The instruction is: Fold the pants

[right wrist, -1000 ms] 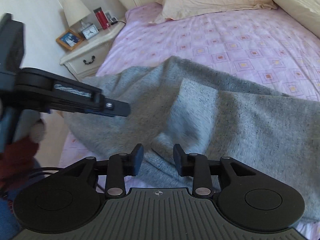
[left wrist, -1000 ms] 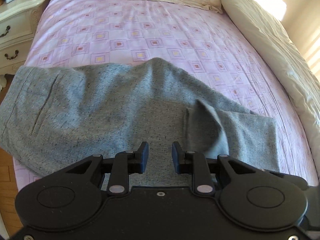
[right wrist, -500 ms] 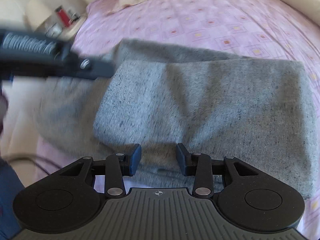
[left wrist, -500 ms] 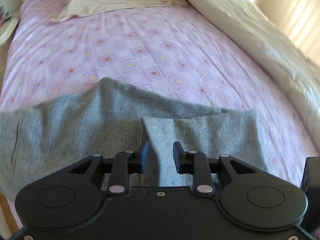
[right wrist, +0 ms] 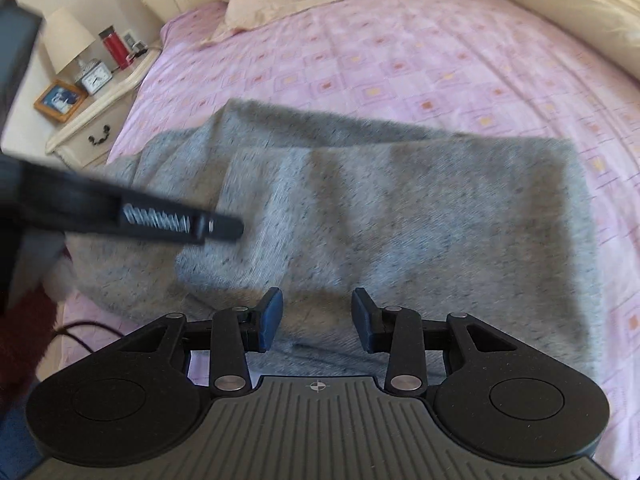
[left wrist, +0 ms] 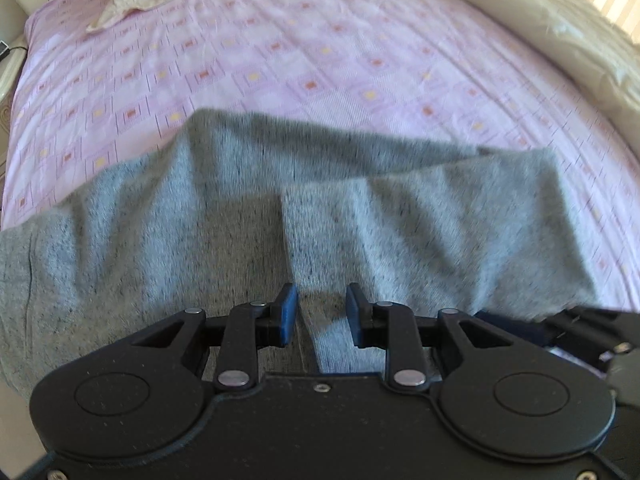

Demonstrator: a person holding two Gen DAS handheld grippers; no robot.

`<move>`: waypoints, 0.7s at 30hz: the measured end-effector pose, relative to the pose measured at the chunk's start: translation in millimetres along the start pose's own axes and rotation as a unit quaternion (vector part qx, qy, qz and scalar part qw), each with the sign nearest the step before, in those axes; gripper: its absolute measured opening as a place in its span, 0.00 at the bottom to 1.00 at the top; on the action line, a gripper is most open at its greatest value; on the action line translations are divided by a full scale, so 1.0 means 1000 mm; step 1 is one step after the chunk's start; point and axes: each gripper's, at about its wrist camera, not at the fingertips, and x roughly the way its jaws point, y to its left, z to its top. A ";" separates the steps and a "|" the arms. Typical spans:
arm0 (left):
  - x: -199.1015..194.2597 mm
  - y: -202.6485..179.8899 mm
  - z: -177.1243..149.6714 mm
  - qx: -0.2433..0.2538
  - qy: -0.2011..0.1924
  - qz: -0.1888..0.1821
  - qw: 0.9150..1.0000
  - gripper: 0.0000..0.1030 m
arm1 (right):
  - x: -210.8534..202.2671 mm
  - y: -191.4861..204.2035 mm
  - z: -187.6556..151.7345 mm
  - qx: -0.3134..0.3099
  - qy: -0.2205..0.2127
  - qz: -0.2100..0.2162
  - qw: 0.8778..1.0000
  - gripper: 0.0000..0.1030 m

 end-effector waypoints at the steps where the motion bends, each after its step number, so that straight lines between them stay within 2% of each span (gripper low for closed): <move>1: 0.004 0.001 -0.001 -0.001 0.006 0.003 1.000 0.35 | 0.001 -0.002 0.000 0.001 -0.007 -0.003 1.000 0.36; 4: 0.010 0.003 -0.006 -0.005 0.015 0.006 1.000 0.37 | 0.007 -0.004 0.007 0.000 -0.023 -0.014 1.000 0.36; 7: 0.012 0.006 -0.010 -0.010 0.011 0.006 1.000 0.43 | 0.006 -0.006 0.012 0.000 -0.036 -0.018 0.999 0.36; 9: 0.011 0.009 -0.013 -0.012 0.007 0.013 1.000 0.51 | 0.005 -0.005 0.014 -0.008 -0.047 -0.025 0.999 0.36; 11: 0.010 0.013 -0.016 -0.012 0.007 0.011 1.000 0.53 | 0.002 -0.002 0.015 -0.018 -0.057 -0.028 0.998 0.36; 15: 0.003 0.024 -0.021 -0.016 0.013 0.013 1.000 0.54 | 0.000 -0.001 0.016 -0.027 -0.064 -0.018 0.997 0.36; 19: 0.002 0.036 -0.030 -0.014 0.034 0.056 0.998 0.52 | 0.001 0.001 0.017 -0.030 -0.061 -0.013 0.998 0.36; 21: -0.001 0.042 -0.032 -0.016 0.034 0.059 0.998 0.52 | 0.000 0.001 0.016 -0.029 -0.063 -0.009 0.998 0.36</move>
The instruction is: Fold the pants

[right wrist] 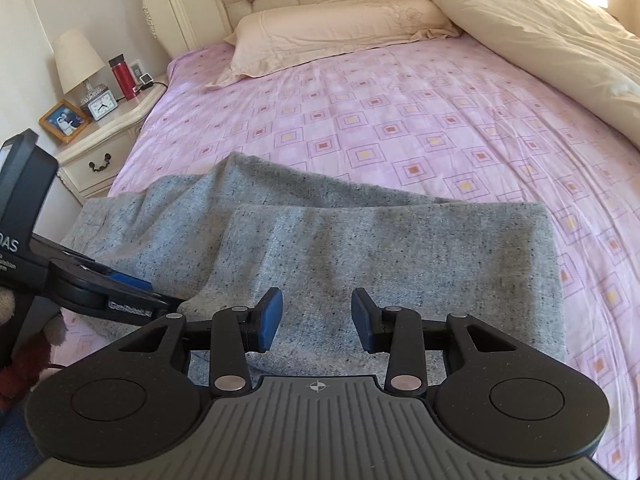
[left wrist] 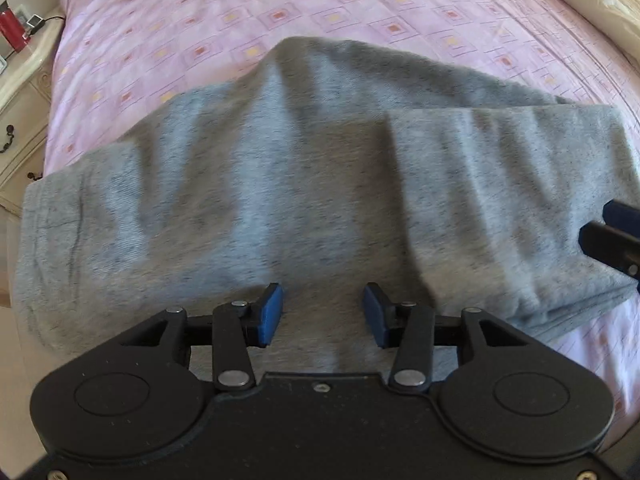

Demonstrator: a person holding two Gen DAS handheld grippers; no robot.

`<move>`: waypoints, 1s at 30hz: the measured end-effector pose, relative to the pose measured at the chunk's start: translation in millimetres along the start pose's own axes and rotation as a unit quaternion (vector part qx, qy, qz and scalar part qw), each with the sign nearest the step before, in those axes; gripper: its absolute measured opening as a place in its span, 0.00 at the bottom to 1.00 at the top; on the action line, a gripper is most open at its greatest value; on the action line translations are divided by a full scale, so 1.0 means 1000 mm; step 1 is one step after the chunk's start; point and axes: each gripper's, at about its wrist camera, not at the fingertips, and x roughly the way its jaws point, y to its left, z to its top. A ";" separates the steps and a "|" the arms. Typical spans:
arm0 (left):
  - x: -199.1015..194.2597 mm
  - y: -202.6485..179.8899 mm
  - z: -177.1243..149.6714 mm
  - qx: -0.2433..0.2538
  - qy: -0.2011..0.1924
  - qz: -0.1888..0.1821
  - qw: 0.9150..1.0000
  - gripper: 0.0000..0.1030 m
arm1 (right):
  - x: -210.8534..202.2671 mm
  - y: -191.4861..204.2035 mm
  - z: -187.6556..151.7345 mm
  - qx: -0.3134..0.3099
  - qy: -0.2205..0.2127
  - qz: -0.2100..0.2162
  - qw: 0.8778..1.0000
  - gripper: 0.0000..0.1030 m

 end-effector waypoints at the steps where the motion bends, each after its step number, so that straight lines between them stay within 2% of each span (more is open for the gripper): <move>1: -0.005 0.006 0.001 -0.013 -0.004 -0.003 1.000 0.52 | -0.001 0.000 0.000 0.001 -0.002 0.002 1.000 0.36; 5: -0.039 0.043 0.010 -0.070 -0.052 -0.014 0.996 0.52 | -0.002 0.000 0.000 0.003 -0.012 0.026 1.000 0.36; 9: -0.066 0.085 0.015 -0.085 -0.094 0.015 0.992 0.53 | 0.001 0.010 0.000 -0.020 -0.010 0.048 0.999 0.36; 13: -0.071 0.135 0.009 -0.108 -0.107 0.046 0.987 0.56 | 0.004 0.025 -0.002 -0.054 -0.002 0.057 0.997 0.36; 16: -0.066 0.168 -0.003 -0.145 -0.105 0.050 0.983 0.57 | 0.006 0.031 -0.004 -0.068 0.003 0.062 0.996 0.36; 20: -0.046 0.199 -0.021 -0.186 -0.081 0.025 0.979 0.59 | 0.008 0.035 -0.005 -0.076 0.006 0.061 0.995 0.36; 22: -0.033 0.213 -0.027 -0.206 -0.051 -0.007 0.977 0.58 | 0.009 0.035 -0.005 -0.076 0.009 0.060 0.995 0.36; 24: -0.026 0.225 -0.037 -0.225 -0.040 -0.043 0.973 0.58 | 0.011 0.036 -0.005 -0.077 0.011 0.057 0.995 0.36; 27: -0.025 0.240 -0.052 -0.251 -0.063 -0.068 0.964 0.58 | 0.014 0.036 -0.005 -0.078 0.015 0.056 0.995 0.36; 30: -0.023 0.250 -0.066 -0.263 -0.069 -0.085 0.959 0.58 | 0.015 0.037 -0.005 -0.080 0.018 0.057 0.995 0.36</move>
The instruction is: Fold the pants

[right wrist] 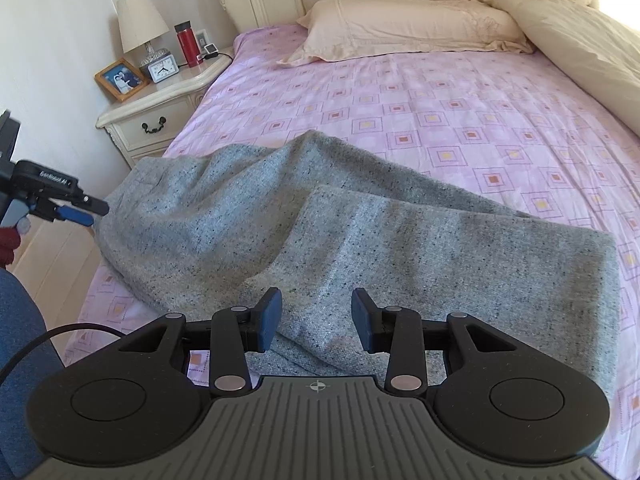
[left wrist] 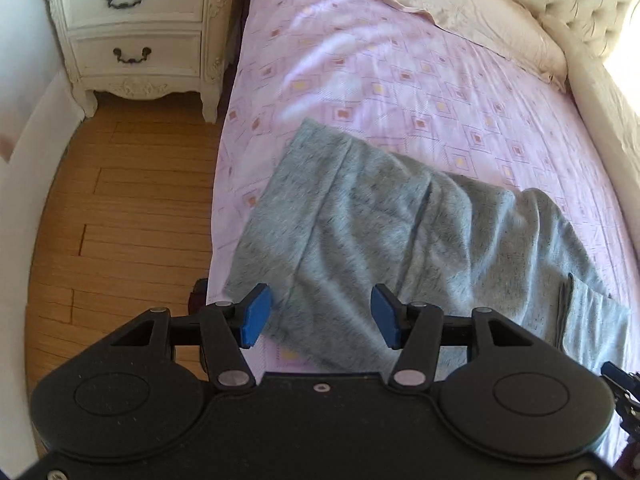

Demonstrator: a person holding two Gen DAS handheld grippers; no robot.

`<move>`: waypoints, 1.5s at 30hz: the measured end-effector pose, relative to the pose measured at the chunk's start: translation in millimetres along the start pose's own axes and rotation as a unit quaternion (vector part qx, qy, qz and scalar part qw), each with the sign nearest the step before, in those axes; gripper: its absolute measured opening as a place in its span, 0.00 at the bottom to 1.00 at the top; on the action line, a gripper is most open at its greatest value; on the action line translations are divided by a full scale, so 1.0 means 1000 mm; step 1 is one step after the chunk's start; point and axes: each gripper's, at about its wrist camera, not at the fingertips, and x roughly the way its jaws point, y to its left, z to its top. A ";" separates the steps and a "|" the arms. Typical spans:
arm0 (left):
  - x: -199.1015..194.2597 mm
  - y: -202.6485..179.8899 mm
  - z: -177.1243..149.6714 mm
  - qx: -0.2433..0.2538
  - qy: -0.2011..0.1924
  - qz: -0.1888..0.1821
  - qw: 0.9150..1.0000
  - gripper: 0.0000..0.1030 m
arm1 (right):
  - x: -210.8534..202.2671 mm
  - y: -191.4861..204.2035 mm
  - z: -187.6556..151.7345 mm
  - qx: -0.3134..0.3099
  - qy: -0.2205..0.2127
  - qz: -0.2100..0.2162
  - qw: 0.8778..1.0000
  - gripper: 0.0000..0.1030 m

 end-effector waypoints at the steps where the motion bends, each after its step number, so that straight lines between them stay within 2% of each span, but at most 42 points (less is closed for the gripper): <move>1: 0.000 0.005 -0.004 -0.006 -0.001 -0.005 1.000 0.58 | 0.001 0.000 0.000 -0.002 0.002 -0.001 1.000 0.36; 5: 0.007 0.031 -0.017 -0.046 0.000 -0.041 0.998 0.58 | 0.002 0.001 -0.001 -0.008 0.007 0.002 1.000 0.36; 12: 0.026 0.066 -0.036 -0.135 0.014 -0.112 0.984 0.58 | 0.002 0.003 0.002 -0.007 0.003 0.004 1.000 0.36; 15: 0.036 0.067 -0.034 -0.148 0.012 -0.139 0.979 0.58 | 0.003 0.002 0.002 -0.006 0.004 0.005 1.000 0.36; 28: 0.044 0.054 -0.001 -0.133 -0.029 -0.143 0.980 0.61 | 0.003 0.004 0.001 -0.009 0.006 0.010 1.000 0.36; 32: 0.050 0.054 0.004 -0.146 -0.025 -0.145 0.978 0.65 | 0.005 0.006 0.001 -0.011 0.009 0.013 1.000 0.36; 36: 0.055 0.055 0.016 -0.164 -0.014 -0.137 0.977 0.65 | 0.006 0.009 0.001 -0.017 0.009 0.015 1.000 0.36; 38: 0.056 0.054 0.020 -0.176 -0.008 -0.124 0.977 0.56 | 0.007 0.010 0.002 -0.018 0.010 0.009 1.000 0.36; 40: 0.050 0.047 0.023 -0.155 -0.015 -0.122 0.980 0.32 | 0.008 0.008 0.002 -0.014 0.011 -0.002 1.000 0.36; 43: 0.028 0.023 0.030 -0.094 -0.032 -0.099 0.990 0.27 | 0.009 0.002 0.002 0.004 0.016 -0.021 1.000 0.36; 45: 0.012 0.004 0.036 -0.061 -0.035 -0.086 0.994 0.26 | 0.011 -0.003 0.001 0.017 0.023 -0.022 0.999 0.36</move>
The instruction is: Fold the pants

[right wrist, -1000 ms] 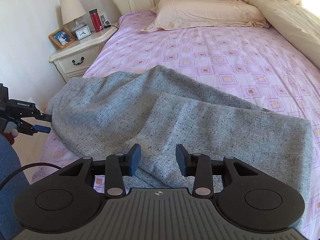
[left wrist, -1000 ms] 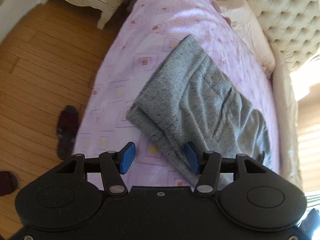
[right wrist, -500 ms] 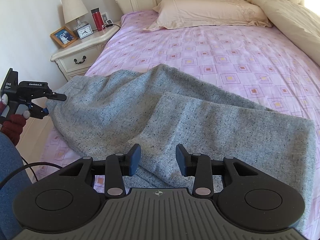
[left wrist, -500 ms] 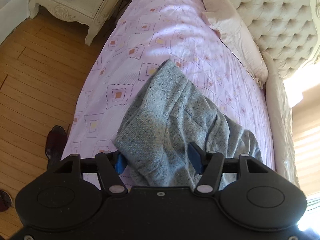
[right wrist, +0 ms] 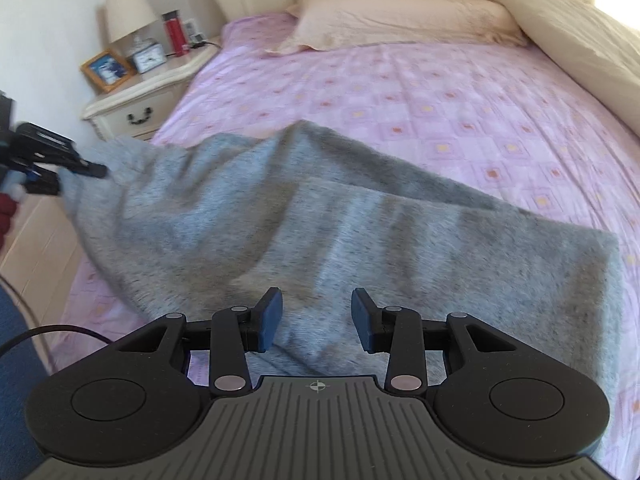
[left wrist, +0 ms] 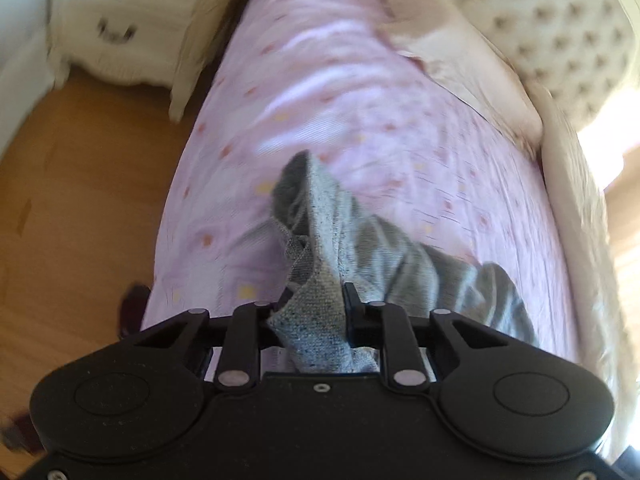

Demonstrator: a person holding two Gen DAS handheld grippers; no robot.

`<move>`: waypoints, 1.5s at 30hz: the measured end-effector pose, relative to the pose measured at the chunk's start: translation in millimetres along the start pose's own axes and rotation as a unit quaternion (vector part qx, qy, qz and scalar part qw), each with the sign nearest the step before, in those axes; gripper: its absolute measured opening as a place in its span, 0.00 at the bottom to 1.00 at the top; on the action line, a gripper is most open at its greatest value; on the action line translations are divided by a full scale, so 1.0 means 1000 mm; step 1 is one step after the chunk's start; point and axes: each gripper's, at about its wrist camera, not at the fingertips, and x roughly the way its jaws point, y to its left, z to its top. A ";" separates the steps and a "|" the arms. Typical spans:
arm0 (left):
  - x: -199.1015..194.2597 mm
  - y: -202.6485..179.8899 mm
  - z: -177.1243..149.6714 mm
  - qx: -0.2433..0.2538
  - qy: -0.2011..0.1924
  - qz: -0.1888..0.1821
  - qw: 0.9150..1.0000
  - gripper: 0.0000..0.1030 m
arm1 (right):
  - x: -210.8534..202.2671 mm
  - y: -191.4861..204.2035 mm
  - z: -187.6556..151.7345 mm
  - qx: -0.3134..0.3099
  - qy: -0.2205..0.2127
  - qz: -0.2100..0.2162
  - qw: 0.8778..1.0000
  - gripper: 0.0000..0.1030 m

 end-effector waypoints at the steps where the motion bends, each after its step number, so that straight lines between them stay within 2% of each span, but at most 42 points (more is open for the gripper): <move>1: -0.007 -0.010 0.003 0.012 -0.002 0.001 1.000 0.26 | 0.000 -0.001 0.000 0.004 0.002 0.002 1.000 0.36; 6: -0.038 -0.064 0.004 0.083 -0.025 0.001 0.996 0.25 | 0.003 0.003 -0.003 -0.007 0.006 0.007 1.000 0.36; 7: -0.042 -0.075 0.002 0.101 -0.029 0.003 0.994 0.24 | 0.006 0.005 -0.005 -0.011 0.016 0.010 1.000 0.36; 9: -0.050 -0.098 -0.004 0.136 -0.039 0.005 0.990 0.24 | 0.020 0.009 -0.011 -0.025 0.064 0.017 0.997 0.37; 10: -0.053 -0.108 -0.008 0.152 -0.043 0.006 0.987 0.24 | 0.021 0.010 -0.013 -0.031 0.066 0.016 0.997 0.37; 12: -0.060 -0.129 -0.015 0.182 -0.050 0.001 0.982 0.23 | 0.017 0.012 -0.011 -0.042 0.060 0.014 0.997 0.37; 16: -0.072 -0.175 -0.033 0.237 -0.060 -0.013 0.970 0.22 | 0.000 0.001 -0.005 0.002 0.033 0.020 0.999 0.36; 18: -0.072 -0.202 -0.044 0.263 -0.060 -0.024 0.963 0.22 | -0.011 -0.008 -0.002 0.019 0.009 0.006 1.000 0.36; 21: -0.063 -0.245 -0.065 0.305 -0.045 -0.049 0.950 0.22 | -0.019 -0.026 -0.001 0.058 -0.006 -0.017 0.998 0.36; 24: -0.040 -0.286 -0.094 0.343 -0.024 -0.070 0.936 0.22 | -0.020 -0.048 -0.002 0.106 0.005 -0.041 0.994 0.36; 27: -0.003 -0.320 -0.120 0.358 0.015 -0.083 0.930 0.26 | -0.022 -0.064 -0.006 0.146 0.008 -0.071 0.987 0.36; 31: 0.028 -0.348 -0.143 0.361 0.062 -0.115 0.923 0.26 | -0.030 -0.079 -0.008 0.177 -0.022 -0.136 0.974 0.36; 32: 0.026 -0.355 -0.145 0.358 0.066 -0.126 0.923 0.26 | -0.032 -0.085 -0.009 0.187 -0.022 -0.154 0.970 0.36; 34: 0.015 -0.367 -0.140 0.352 0.055 -0.135 0.925 0.26 | -0.036 -0.094 -0.010 0.213 -0.037 -0.162 0.963 0.36; 37: -0.003 -0.369 -0.123 0.347 0.031 -0.138 0.927 0.26 | -0.049 -0.098 -0.009 0.216 -0.084 -0.211 0.950 0.36; 39: -0.009 -0.357 -0.111 0.340 0.014 -0.124 0.932 0.26 | -0.065 -0.106 -0.010 0.235 -0.141 -0.228 0.934 0.36; 41: -0.012 -0.336 -0.101 0.327 0.003 -0.094 0.940 0.26 | -0.078 -0.112 -0.012 0.243 -0.178 -0.237 0.924 0.36; 42: -0.010 -0.323 -0.098 0.319 0.001 -0.079 0.944 0.26 | -0.081 -0.117 -0.013 0.254 -0.195 -0.217 0.922 0.37; 43: -0.009 -0.309 -0.097 0.308 0.003 -0.065 0.949 0.26 | -0.082 -0.122 -0.013 0.266 -0.199 -0.181 0.926 0.37; 45: -0.001 -0.279 -0.096 0.281 0.023 -0.039 0.959 0.26 | -0.074 -0.129 -0.013 0.283 -0.173 -0.123 0.935 0.37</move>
